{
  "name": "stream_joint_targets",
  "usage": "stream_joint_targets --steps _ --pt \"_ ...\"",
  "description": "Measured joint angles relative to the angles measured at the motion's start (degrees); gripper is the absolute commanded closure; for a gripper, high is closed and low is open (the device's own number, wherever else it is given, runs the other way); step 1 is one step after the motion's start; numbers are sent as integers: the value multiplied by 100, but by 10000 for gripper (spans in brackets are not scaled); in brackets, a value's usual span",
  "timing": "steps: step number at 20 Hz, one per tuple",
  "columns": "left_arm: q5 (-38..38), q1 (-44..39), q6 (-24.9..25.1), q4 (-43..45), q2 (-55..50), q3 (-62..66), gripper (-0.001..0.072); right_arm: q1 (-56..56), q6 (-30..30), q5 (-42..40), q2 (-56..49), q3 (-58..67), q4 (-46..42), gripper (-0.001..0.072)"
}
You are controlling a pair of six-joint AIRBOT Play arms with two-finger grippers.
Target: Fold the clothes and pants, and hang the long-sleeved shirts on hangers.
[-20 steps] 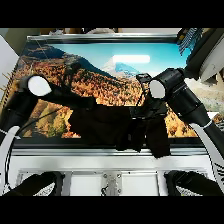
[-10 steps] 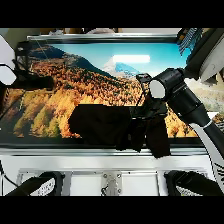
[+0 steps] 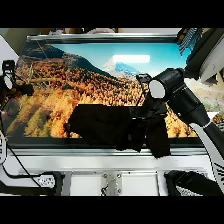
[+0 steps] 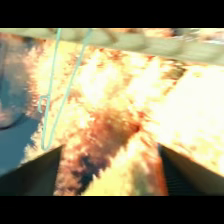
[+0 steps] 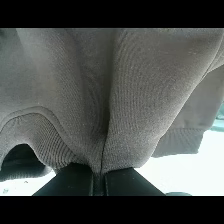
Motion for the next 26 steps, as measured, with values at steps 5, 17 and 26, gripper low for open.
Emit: stream_joint_targets --steps 5,17,26 --pt "610 308 136 291 -745 7 -13 0 0 -2 0 0 0 684" --pt "507 428 234 1322 -2175 1320 -13 0 0 -2 0 0 2 684" --pt "404 463 234 1370 -2555 1641 575 0 0 0 0 0 2 684"
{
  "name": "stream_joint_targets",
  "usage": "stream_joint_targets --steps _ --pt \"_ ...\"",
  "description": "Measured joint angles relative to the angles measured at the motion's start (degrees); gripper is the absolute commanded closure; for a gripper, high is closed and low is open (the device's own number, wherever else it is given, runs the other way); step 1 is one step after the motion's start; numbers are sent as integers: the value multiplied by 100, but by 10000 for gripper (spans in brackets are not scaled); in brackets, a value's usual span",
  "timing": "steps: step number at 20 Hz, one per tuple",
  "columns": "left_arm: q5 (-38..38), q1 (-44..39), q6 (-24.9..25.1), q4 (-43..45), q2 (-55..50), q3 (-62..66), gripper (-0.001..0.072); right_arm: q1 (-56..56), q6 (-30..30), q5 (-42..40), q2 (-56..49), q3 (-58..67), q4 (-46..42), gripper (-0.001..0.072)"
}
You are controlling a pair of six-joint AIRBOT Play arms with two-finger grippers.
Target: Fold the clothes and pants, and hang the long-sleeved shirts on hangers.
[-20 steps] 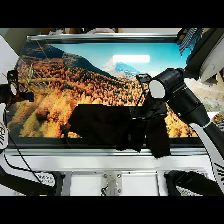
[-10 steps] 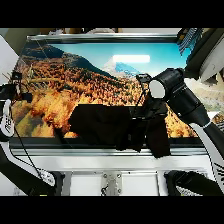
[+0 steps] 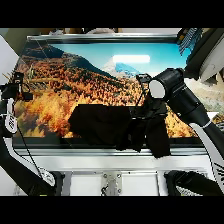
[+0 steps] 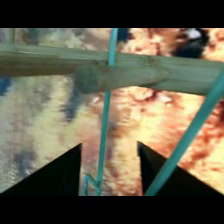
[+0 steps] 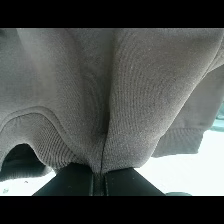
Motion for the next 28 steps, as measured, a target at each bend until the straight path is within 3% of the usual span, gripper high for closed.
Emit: stream_joint_targets --steps 1,2,12,28 --pt "-55 2 31 28 -13 0 684 0 0 0 0 0 0 684" --pt "-74 4 44 52 -22 2 689 0 0 -2 -2 0 0 684" --pt "-363 -4 2 -24 319 13 691 0 0 0 -2 0 9 684" --pt "-1215 -811 44 -396 2247 13 691 0 -2 -2 -2 0 -4 684"
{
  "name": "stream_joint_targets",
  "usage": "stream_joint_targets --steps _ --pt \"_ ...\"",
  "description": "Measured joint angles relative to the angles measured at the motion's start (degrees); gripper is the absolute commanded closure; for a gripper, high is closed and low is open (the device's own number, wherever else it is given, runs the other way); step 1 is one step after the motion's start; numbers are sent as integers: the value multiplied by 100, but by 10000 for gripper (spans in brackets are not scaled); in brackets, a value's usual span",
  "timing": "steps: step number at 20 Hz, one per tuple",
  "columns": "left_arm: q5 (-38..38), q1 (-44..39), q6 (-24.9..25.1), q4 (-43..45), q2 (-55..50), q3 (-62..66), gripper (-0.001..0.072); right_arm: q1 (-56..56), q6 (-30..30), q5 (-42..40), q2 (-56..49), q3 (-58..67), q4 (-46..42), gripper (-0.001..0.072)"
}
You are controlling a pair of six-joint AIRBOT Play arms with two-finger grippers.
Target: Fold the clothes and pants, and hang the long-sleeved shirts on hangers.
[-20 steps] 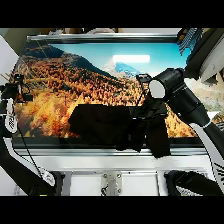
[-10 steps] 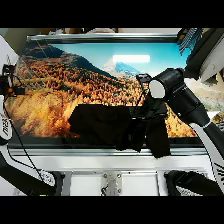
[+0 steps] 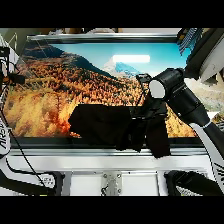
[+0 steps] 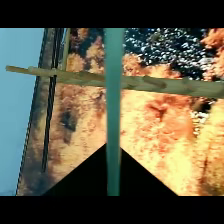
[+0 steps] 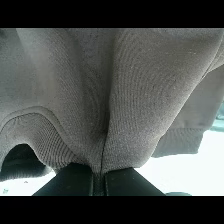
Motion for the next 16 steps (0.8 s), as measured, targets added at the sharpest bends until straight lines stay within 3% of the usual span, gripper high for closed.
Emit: stream_joint_targets --steps 3,5,8,12,16 --pt "-304 -315 120 -238 428 0 690 0 2 0 0 0 0 684" --pt "-538 -509 496 -866 772 0 691 0 2 0 0 0 2 684" --pt "-1073 -719 1574 -2297 1237 0 691 0 2 0 0 0 2 684" --pt "-2323 -822 3134 -4225 1574 2 690 0 2 2 0 0 2 684" --pt "-3287 -844 3871 -5152 1668 2 690 0 2 2 0 0 2 684"
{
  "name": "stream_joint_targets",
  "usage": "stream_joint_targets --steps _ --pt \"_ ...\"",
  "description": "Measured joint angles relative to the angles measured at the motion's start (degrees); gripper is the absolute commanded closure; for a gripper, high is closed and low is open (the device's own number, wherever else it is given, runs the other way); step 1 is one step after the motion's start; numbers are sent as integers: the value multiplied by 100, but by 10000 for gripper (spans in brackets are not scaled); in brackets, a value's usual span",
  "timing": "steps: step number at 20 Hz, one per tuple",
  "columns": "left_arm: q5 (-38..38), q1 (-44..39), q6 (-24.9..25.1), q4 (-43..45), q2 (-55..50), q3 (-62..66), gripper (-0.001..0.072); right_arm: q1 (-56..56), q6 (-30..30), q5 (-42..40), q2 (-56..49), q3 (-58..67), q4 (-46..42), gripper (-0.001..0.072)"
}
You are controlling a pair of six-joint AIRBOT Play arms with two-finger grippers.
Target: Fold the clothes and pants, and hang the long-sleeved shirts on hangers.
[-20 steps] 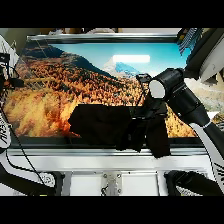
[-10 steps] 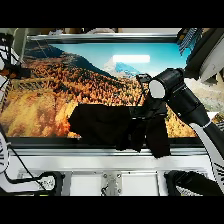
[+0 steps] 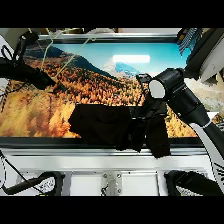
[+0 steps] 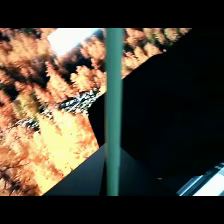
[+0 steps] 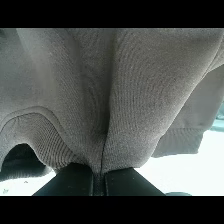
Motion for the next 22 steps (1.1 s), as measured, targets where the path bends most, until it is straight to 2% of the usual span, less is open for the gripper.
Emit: stream_joint_targets --steps 4,10,13,19,22 --pt "-216 0 533 -308 20 0 690 0 0 -2 0 0 0 684" --pt "-857 0 2413 -428 28 -149 690 0 -2 -2 0 0 0 684" --pt "-1049 37 3115 -463 28 -564 690 0 -2 -2 0 0 0 684" --pt "-1261 490 3912 -468 28 -1495 691 0 -2 -2 0 0 0 684" --pt "-1338 717 4146 -472 31 -1871 690 0 -2 -2 0 0 7 684"
